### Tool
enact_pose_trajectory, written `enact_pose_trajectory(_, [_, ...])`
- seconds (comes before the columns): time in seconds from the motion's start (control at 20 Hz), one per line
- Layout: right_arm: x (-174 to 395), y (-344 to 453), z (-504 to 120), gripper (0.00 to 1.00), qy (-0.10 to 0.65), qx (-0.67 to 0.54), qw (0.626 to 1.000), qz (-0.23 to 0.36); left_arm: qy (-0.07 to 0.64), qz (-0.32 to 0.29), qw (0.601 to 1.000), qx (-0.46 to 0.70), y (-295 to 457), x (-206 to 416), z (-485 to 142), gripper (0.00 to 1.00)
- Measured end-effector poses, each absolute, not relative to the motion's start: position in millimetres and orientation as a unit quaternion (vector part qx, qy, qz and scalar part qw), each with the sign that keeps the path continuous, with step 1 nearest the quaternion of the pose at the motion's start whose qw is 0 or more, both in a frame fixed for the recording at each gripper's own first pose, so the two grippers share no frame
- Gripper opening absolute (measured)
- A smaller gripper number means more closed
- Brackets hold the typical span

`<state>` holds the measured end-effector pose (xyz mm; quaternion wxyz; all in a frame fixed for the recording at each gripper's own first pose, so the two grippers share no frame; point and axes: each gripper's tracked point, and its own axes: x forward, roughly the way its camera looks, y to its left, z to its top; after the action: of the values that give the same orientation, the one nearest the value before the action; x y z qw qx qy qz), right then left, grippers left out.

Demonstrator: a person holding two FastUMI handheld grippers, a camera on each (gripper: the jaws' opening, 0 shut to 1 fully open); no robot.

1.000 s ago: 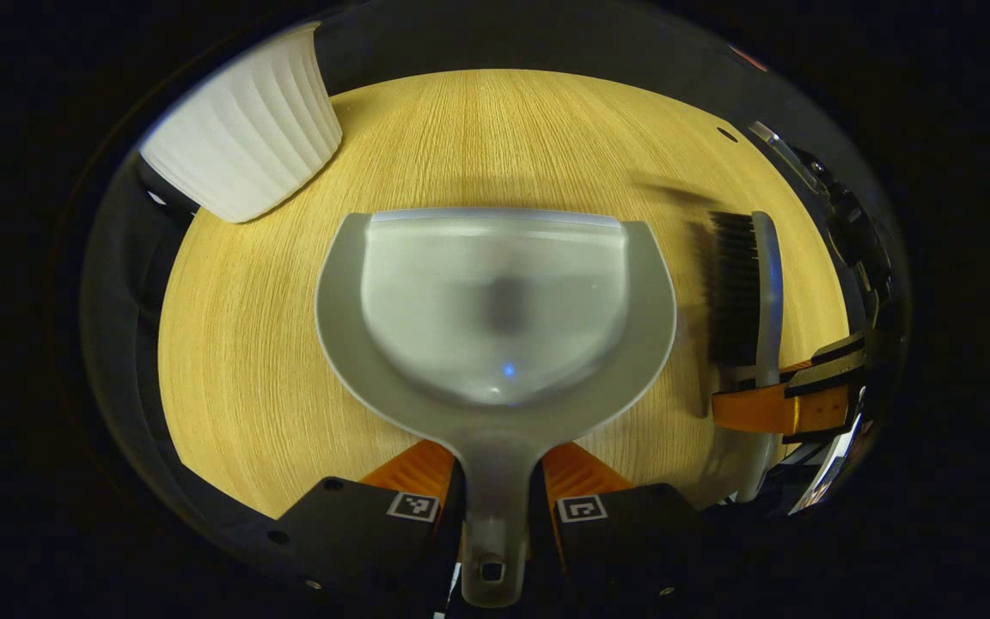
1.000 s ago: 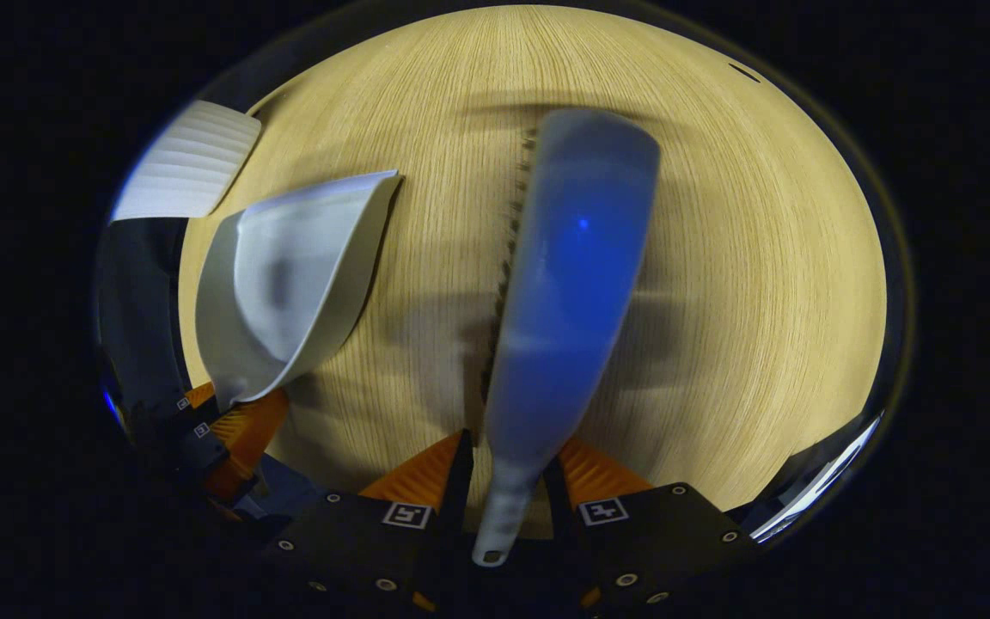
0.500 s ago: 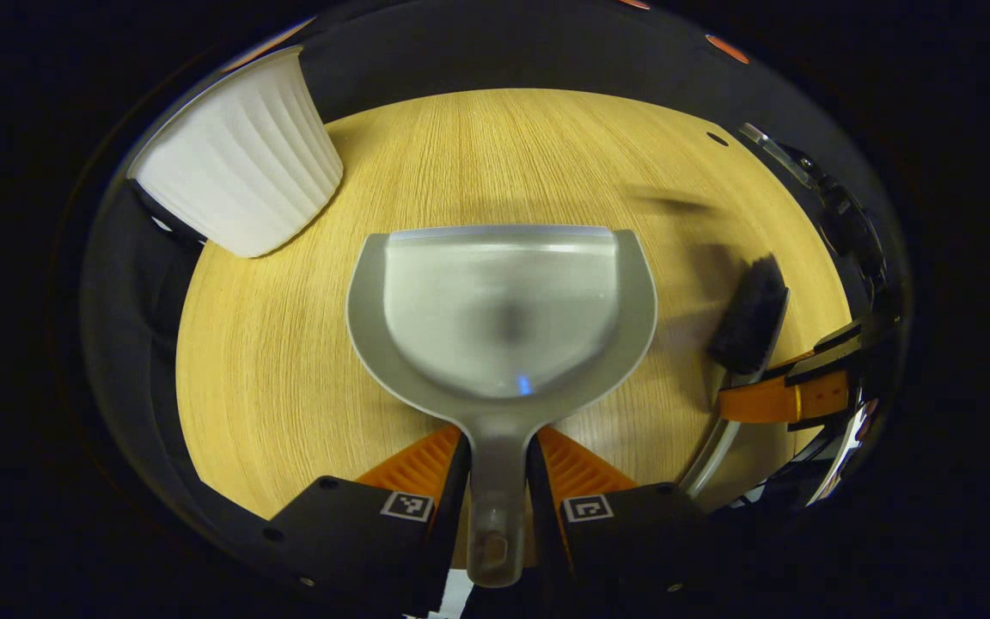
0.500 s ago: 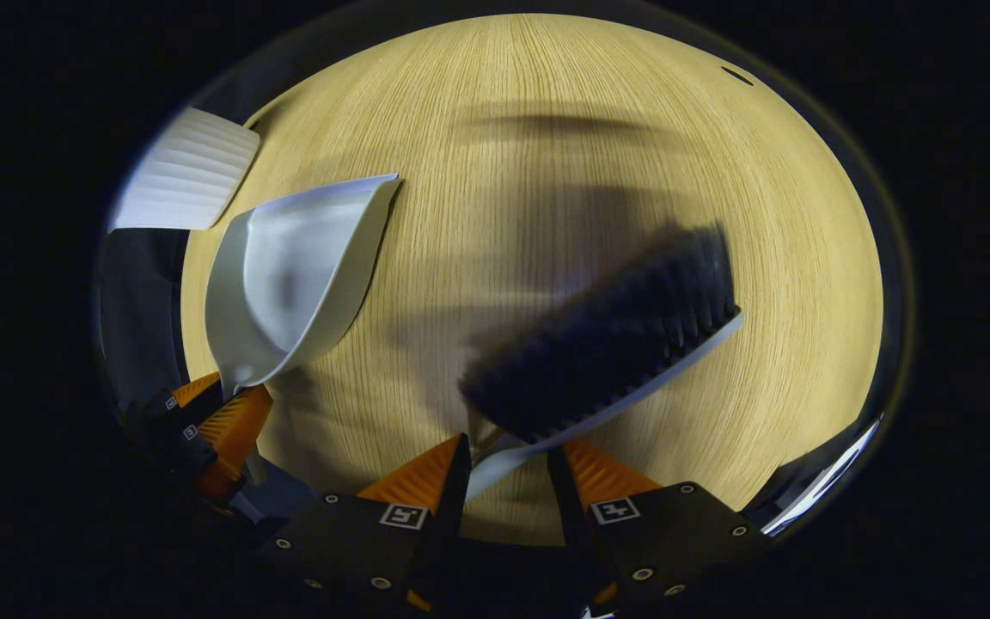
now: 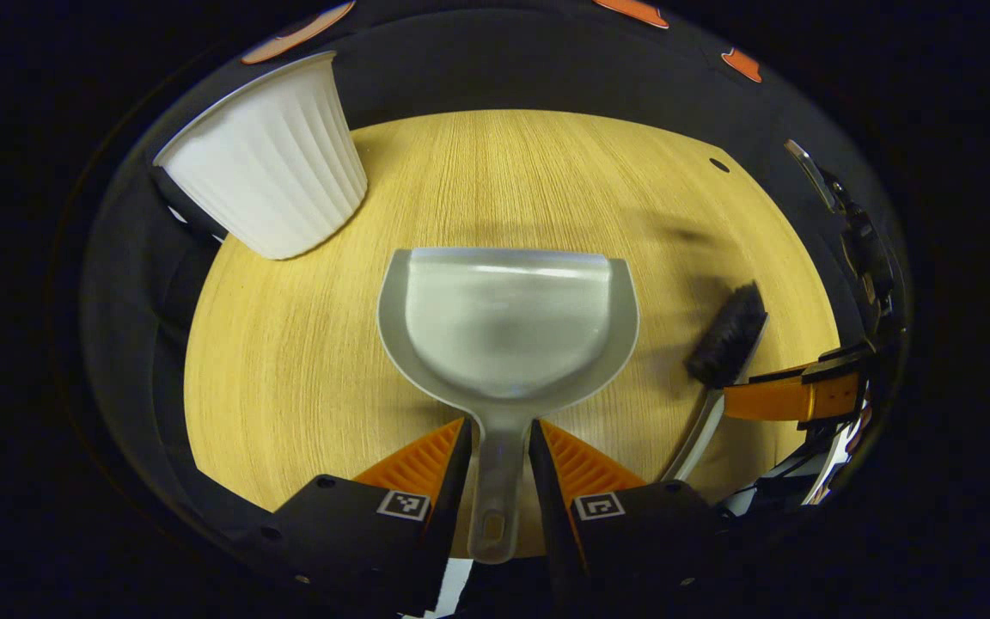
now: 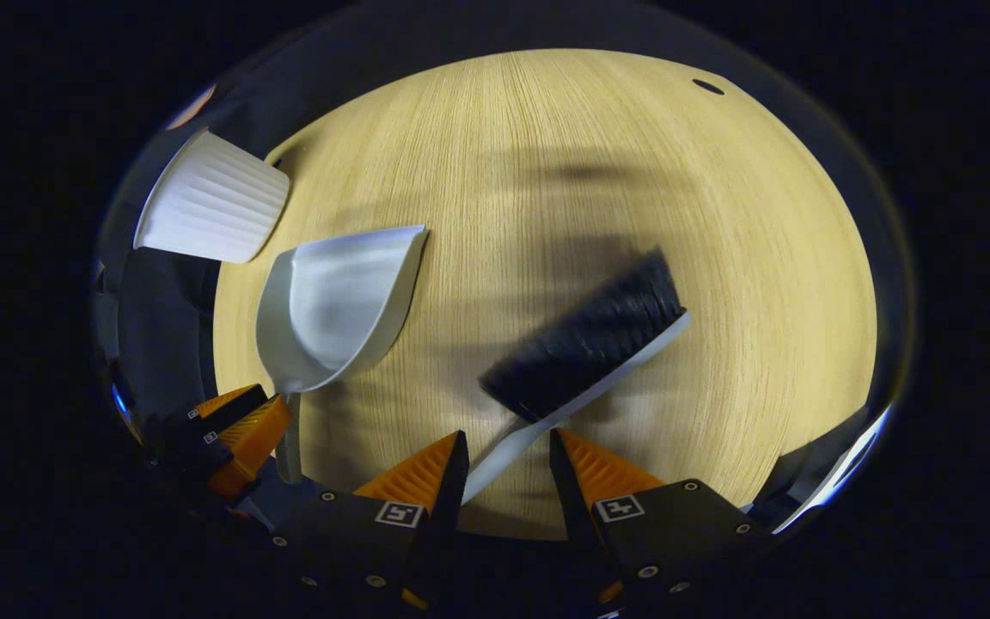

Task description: Pick up the small broom and dustpan from the desktop, sweep the trash into the dustpan with the broom, and then empty the trash into the garbage bin.

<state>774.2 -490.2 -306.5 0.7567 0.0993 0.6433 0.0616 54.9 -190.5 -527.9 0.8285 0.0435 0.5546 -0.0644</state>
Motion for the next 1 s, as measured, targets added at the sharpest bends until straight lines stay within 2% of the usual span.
enact_pose_trajectory(0.1, [776.3, -489.1, -291.3, 0.59, 0.619, 0.105, 0.776, 0.067, 0.541, -0.062, 0.838, 0.042, -194.2, 57.9, -523.4, 0.53])
enact_pose_trajectory(0.3, [781.4, -481.6, -259.6, 0.63, 0.560, 0.111, 0.817, 0.089, 0.507, -0.061, 0.859, 0.036, -204.8, 61.6, -512.4, 0.53])
enact_pose_trajectory(0.55, [799.9, -478.5, -201.9, 0.65, 0.432, 0.112, 0.888, 0.114, 0.433, -0.056, 0.899, 0.035, -208.4, 72.6, -469.6, 0.64])
enact_pose_trajectory(0.6, [807.1, -476.7, -186.5, 0.66, 0.406, 0.109, 0.900, 0.118, 0.415, -0.055, 0.907, 0.033, -211.6, 76.8, -463.1, 0.63])
enact_pose_trajectory(0.65, [807.8, -484.0, -172.9, 0.68, 0.382, 0.104, 0.911, 0.118, 0.397, -0.052, 0.916, 0.033, -211.8, 79.0, -453.3, 0.69])
enact_pose_trajectory(0.7, [806.1, -492.8, -162.1, 0.70, 0.361, 0.103, 0.919, 0.118, 0.378, -0.049, 0.924, 0.033, -211.5, 81.9, -441.9, 0.67])
enact_pose_trajectory(0.75, [808.0, -500.3, -150.7, 0.71, 0.340, 0.103, 0.928, 0.117, 0.362, -0.044, 0.931, 0.032, -212.4, 85.2, -433.9, 0.74])
enact_pose_trajectory(0.85, [818.8, -502.1, -130.8, 0.76, 0.298, 0.107, 0.942, 0.111, 0.328, -0.038, 0.943, 0.025, -214.7, 90.1, -416.9, 0.78])
enact_pose_trajectory(0.9, [824.0, -501.2, -123.9, 0.83, 0.279, 0.107, 0.949, 0.105, 0.311, -0.035, 0.950, 0.024, -215.1, 91.4, -411.7, 0.79])
enact_pose_trajectory(1.0, [819.7, -515.2, -110.1, 0.92, 0.244, 0.102, 0.960, 0.096, 0.275, -0.031, 0.961, 0.026, -222.2, 94.4, -392.7, 0.87])
